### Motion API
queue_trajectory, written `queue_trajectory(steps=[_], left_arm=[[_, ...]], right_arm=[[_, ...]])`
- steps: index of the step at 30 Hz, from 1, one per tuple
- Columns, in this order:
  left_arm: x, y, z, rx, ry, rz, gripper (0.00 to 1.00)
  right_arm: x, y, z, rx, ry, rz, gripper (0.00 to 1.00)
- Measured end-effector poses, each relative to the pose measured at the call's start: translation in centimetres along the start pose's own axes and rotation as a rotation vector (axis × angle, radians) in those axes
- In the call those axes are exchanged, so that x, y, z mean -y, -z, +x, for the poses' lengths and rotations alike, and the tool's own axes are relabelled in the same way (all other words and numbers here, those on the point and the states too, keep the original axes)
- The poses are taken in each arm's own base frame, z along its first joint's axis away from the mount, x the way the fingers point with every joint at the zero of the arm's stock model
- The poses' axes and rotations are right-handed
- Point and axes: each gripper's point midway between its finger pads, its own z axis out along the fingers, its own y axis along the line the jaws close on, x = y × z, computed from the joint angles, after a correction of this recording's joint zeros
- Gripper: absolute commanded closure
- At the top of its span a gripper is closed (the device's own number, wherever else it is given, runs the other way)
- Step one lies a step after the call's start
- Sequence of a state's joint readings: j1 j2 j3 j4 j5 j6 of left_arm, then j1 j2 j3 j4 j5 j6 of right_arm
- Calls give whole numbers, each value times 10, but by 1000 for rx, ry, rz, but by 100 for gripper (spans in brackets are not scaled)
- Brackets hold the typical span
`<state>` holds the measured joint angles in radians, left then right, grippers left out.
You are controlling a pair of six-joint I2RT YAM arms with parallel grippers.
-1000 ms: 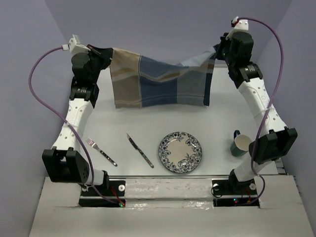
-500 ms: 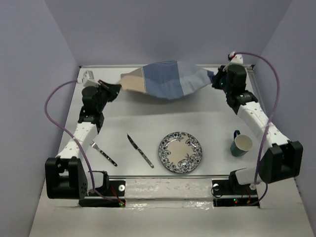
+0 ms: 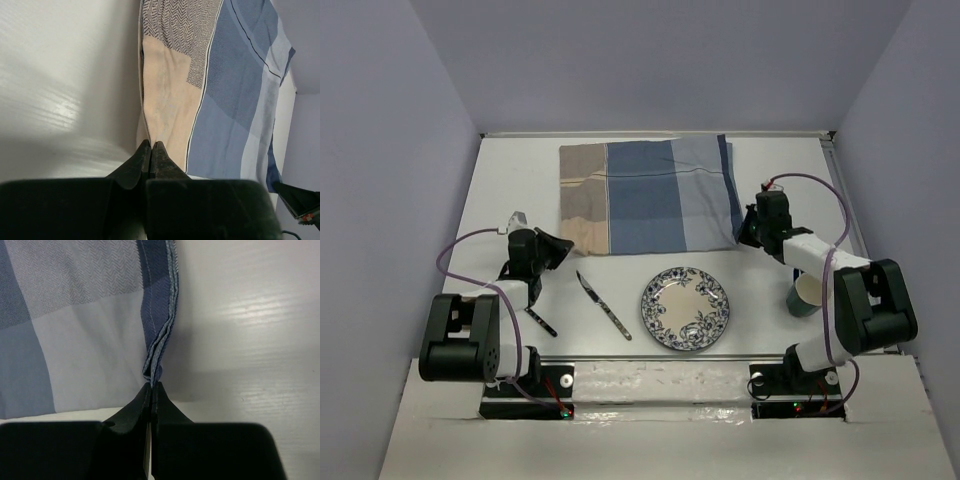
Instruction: Set the dinner table for one person
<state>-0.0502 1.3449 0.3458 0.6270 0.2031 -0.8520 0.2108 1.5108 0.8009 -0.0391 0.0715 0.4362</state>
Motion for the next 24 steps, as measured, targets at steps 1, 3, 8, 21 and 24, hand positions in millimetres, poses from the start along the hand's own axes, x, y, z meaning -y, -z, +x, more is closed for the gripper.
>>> queue_trajectory(steps=[1,3,8,21,24], left_arm=[[-2,2,1,6,1,0,100],[-6,6,2,19,3,-4,100],[-14,12,4,39,5,-21,100],[-30,24,5,73,-2,-65,74],[-31,26,4,83,-3,-67,52]], right_arm=[[3,4,4,1,-5,3,100],[9,9,12,2,-7,13,100],[29,19,25,5,-43,49,100],[49,37,26,54,-143,72,90],[49,38,26,56,-145,71,76]])
